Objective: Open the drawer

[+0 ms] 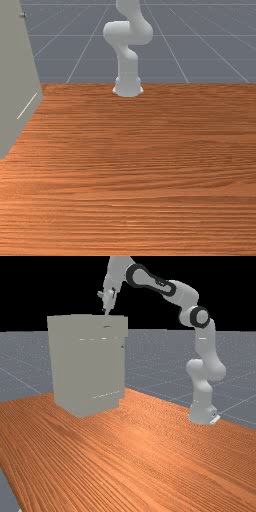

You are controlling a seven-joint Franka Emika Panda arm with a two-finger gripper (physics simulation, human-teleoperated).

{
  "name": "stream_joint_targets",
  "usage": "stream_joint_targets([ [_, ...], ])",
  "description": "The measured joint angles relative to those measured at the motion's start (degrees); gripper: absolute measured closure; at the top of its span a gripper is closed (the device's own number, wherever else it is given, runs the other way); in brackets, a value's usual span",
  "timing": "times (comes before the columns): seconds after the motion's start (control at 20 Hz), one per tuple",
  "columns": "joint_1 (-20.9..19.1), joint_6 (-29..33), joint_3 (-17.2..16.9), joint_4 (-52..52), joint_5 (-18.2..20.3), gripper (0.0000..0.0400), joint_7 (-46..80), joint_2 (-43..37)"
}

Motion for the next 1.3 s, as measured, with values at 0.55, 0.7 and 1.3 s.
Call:
stream_joint_targets([
  [0.55, -1.47, 0.89, -1.51, 0.74, -0.53, 0.0000, -0.55, 2.88],
  [0.7, -1.22, 0.81, -1.69, 0.67, -0.45, 0.0000, -0.51, 2.82],
  [1.3, 3.08, -3.02, 3.29, -5.46, 0.63, 0.0000, 2.01, -3.83],
])
